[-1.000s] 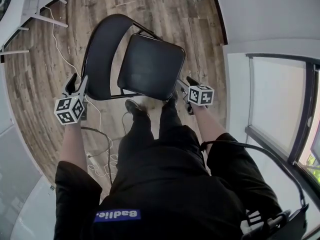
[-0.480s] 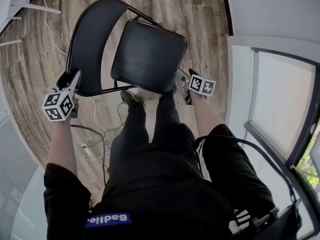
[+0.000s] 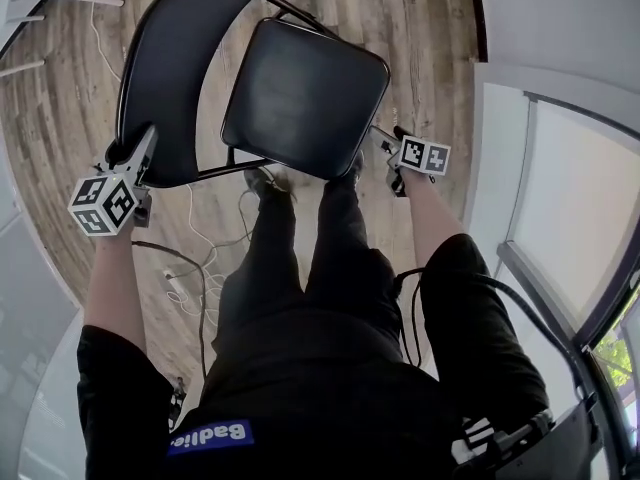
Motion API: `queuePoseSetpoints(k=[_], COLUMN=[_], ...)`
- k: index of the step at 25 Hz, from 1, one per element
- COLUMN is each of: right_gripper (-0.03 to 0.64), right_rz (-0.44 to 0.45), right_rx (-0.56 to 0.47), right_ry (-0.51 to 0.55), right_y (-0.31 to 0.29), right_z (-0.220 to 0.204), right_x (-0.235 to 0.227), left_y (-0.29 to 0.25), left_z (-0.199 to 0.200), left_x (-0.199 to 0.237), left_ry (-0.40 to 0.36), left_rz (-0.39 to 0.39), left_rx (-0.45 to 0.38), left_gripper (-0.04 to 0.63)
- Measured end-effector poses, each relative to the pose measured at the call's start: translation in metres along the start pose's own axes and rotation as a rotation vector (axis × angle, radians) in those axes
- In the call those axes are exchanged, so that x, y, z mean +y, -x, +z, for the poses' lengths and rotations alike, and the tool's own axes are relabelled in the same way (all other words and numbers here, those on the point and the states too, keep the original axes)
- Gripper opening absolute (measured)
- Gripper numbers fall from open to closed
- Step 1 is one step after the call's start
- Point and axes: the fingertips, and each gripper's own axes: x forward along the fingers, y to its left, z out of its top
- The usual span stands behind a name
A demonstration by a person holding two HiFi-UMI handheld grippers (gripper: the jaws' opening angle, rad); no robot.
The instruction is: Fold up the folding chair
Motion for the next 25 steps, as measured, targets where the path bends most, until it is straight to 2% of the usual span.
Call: queuePoseSetpoints(k=[3,7,15,19,25], right_gripper=[0.353,0.353,0.353,0.354,0.354], right_rz=[0.018,0.032,0.076,0.166,0.279], right_rx=[0.013,0.001,-0.046,-0.084,-0.087], right_ry=[-0.024,-0.058,-0.145,-0.207,-0.278], right_y=[-0.012,-0.026,-0.065,-0.082,-0.105], right_z=[0.0,0.0,0.004,0.011,0.014], right_x=[-0.013,-0.021,-0.047,-0.045,-0.039], left_y=[-0.008,-0.011,-0.014,-0.014,-0.015], left_z=[0.001,0.006,0.004,0.004,0.004], left_x=[-0.004,-0.011,-0.011,-0.009,-0.008], left_ry=[0.012,0.008,0.009,-0.002,-0.009], left_rz=[-0.017,-0.041,-0.05,-0.041,-0.033], left_rx=[-0.004,-0.022,-0.025,-0.029,-0.033], left_gripper=[0.164,0.146,0.135,0.135,0.135])
